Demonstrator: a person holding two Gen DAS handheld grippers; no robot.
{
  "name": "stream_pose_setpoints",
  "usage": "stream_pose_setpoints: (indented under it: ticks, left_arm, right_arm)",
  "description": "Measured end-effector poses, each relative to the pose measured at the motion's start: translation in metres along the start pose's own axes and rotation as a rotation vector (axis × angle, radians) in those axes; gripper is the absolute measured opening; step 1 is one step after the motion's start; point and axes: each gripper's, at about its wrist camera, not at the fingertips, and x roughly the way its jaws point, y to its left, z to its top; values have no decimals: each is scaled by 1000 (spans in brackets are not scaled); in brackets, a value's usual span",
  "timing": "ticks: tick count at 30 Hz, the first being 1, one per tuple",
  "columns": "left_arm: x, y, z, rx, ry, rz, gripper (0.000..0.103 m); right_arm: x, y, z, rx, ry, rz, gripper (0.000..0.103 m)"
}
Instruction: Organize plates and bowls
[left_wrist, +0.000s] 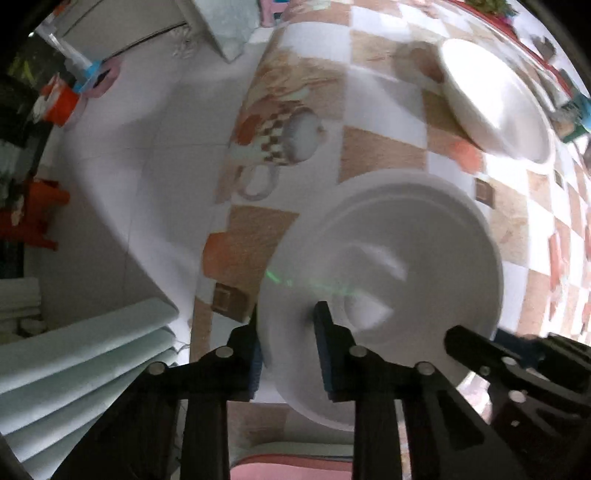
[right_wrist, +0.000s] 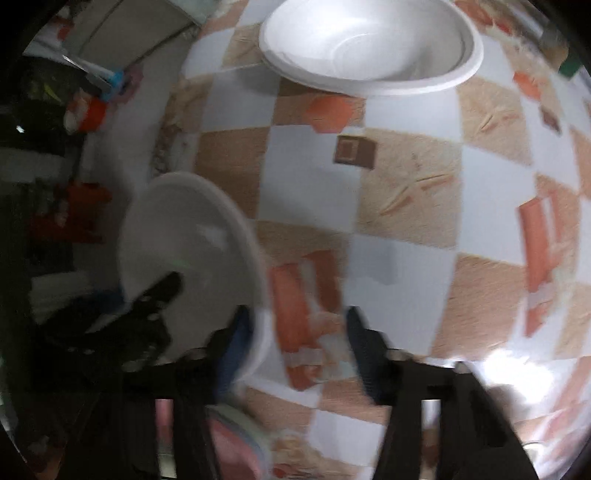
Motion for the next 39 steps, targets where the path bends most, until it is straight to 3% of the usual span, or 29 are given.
stream_pose_setpoints:
  ticks: [1, 6, 12, 16, 21, 26, 30, 33, 37, 38, 39]
  left_arm:
    - [-1, -2, -2, 8, 4, 1, 26]
    - [-24, -11, -20, 23, -33, -29, 25]
    - [-70, -54, -74, 110, -83, -54, 25]
    - [-82, -98, -118, 209, -57, -96, 25]
    - [-80, -164, -147, 365, 4, -167, 26]
    - [-73, -208, -160, 472, 11, -167, 26]
    - [-62, -217, -163, 499, 43, -149, 31]
    - [-63, -212, -160, 509, 46, -154, 49]
    - [-70, -199, -152, 504, 40, -177, 56]
    - [-73, -195, -152, 499, 37, -181, 57]
    - [-75, -190, -149, 488, 31, -181, 59]
  right_arm:
    - [0, 4, -1, -19, 10, -6, 16]
    - [-15, 0, -10, -24, -8, 7, 16]
    - [-59, -13, -51, -48, -48, -17, 16]
    - [-86, -44, -93, -1, -62, -49, 16]
    - [-112, -104, -146, 113, -72, -131, 16]
    - [-113, -153, -172, 213, -52, -164, 16]
    - [-99, -171, -181, 246, -33, -164, 16]
    - [-96, -174, -183, 222, -20, -183, 16]
    - [-98, -179, -178, 205, -15, -197, 16]
    - [-100, -181, -178, 206, -16, -200, 19]
    - [-102, -184, -176, 209, -21, -205, 36]
